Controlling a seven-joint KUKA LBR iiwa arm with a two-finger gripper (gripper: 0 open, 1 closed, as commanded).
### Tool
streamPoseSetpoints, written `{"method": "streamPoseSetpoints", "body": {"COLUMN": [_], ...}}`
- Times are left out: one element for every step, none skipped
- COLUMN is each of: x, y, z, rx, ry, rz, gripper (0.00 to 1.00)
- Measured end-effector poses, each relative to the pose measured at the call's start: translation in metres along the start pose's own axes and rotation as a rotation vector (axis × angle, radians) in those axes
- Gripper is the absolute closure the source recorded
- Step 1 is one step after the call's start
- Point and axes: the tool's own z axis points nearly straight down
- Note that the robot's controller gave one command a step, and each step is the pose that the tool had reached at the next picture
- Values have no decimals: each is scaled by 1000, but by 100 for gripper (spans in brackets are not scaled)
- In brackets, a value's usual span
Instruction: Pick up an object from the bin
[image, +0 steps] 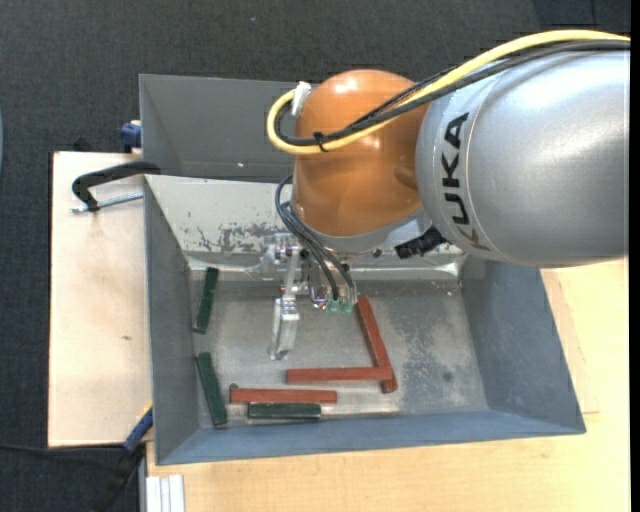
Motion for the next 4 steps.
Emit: {"method": "streamPoseSetpoints", "body": {"x": [0, 9, 5, 6], "y": [0, -21, -27, -80], "z": [0, 58, 125, 130], "rx": [0, -2, 0, 0], "ry": [0, -5, -3, 4], "rz": [0, 50, 18, -161], "gripper": [0, 0, 0, 0]}}
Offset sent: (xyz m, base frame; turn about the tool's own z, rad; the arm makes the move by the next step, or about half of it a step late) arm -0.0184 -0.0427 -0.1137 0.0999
